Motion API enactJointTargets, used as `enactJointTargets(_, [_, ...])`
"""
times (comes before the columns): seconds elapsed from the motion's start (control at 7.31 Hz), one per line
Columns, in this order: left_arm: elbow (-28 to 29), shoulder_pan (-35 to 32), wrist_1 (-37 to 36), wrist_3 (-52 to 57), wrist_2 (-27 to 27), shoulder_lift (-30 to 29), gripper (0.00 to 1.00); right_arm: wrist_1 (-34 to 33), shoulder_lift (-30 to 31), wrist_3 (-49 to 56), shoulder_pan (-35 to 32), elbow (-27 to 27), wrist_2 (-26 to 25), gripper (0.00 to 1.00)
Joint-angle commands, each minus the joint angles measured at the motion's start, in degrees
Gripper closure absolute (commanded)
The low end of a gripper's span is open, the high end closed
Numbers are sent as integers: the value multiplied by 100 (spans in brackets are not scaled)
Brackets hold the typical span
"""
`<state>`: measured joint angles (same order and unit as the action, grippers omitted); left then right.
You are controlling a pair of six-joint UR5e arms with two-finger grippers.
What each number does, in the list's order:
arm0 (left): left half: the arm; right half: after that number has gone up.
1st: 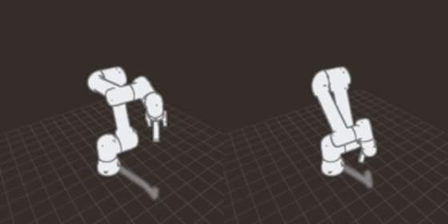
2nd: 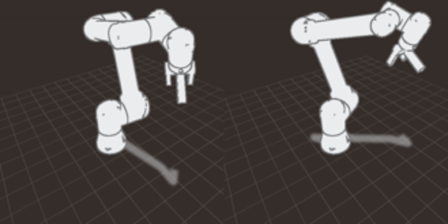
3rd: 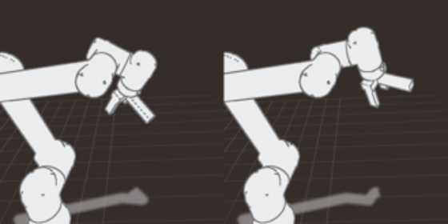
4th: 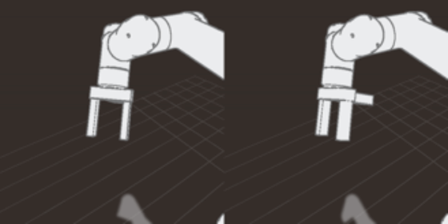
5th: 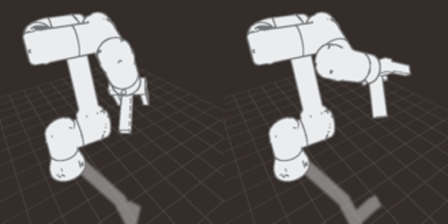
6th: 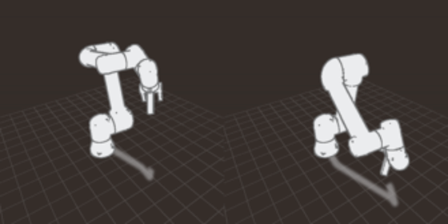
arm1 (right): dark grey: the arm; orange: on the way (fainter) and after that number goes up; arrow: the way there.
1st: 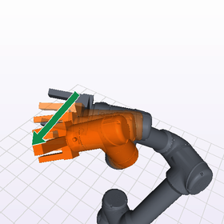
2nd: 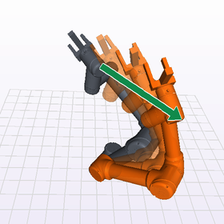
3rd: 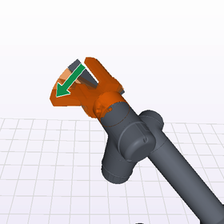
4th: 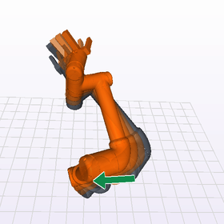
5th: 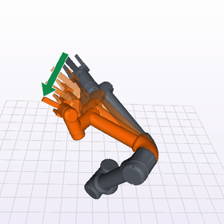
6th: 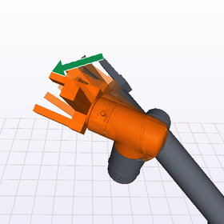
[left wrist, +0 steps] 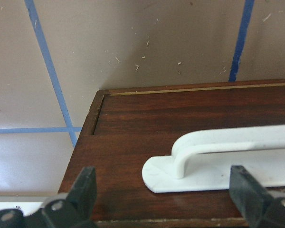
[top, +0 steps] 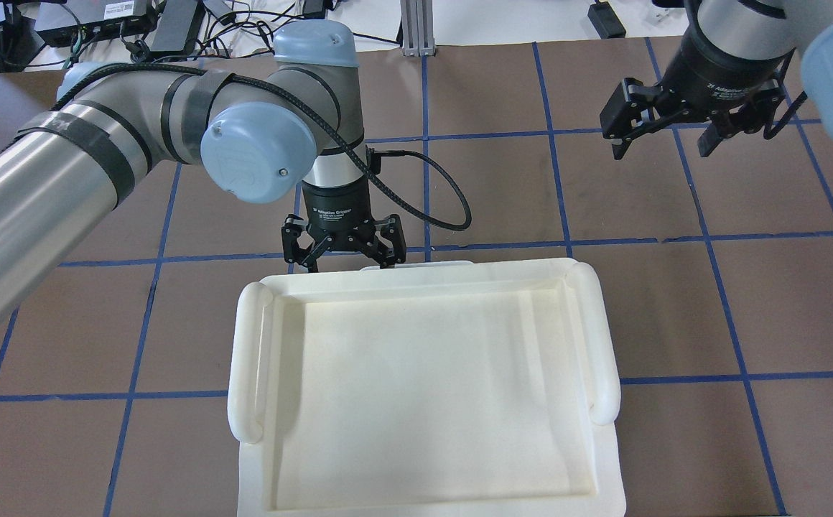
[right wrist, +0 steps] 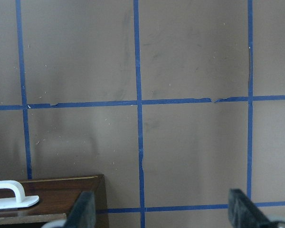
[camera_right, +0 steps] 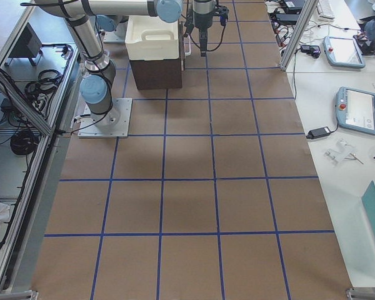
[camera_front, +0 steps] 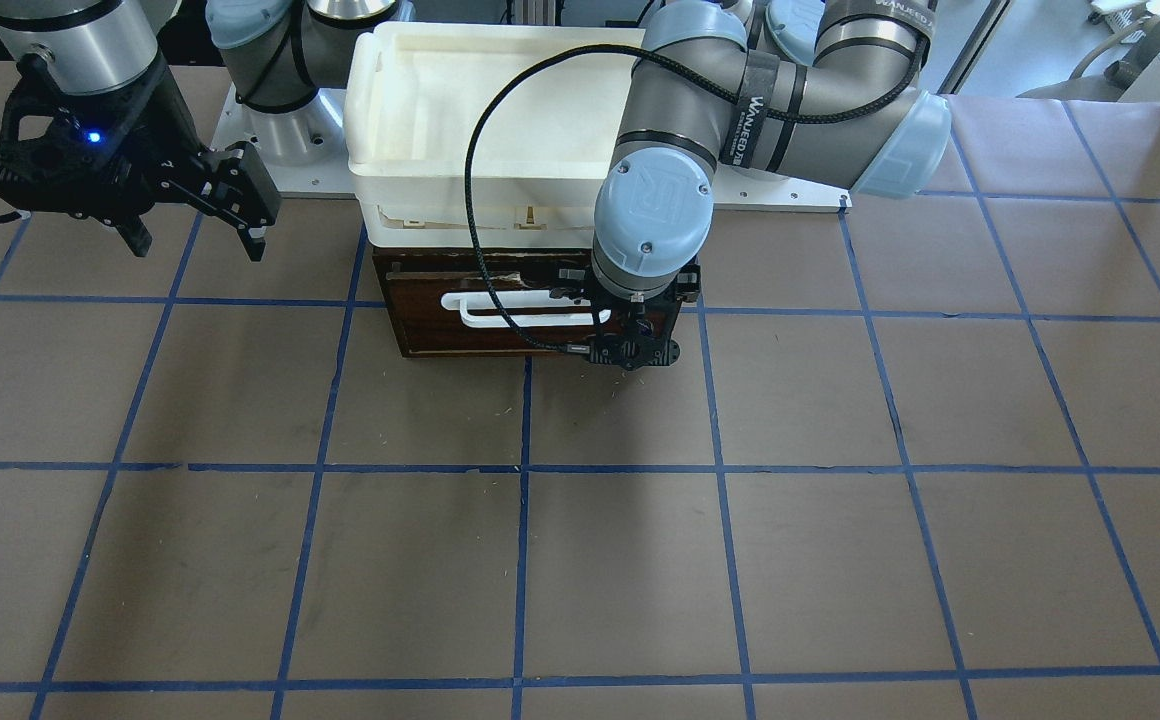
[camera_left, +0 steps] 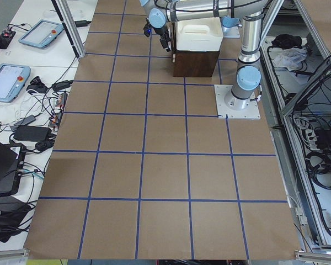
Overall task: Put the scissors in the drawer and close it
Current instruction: 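Press the drawer fully shut with the left gripper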
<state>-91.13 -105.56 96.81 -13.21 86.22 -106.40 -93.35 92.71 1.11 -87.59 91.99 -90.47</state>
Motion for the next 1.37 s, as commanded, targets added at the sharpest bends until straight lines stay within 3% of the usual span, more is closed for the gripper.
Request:
enactJointTargets(0.0, [-1,0,205,-50,0,49,0,1,2,4,-4,3,-41,0])
enactJointTargets(1.23, [86,35,391,-262,-88,110,0,-8,2,4,22,3,-41,0])
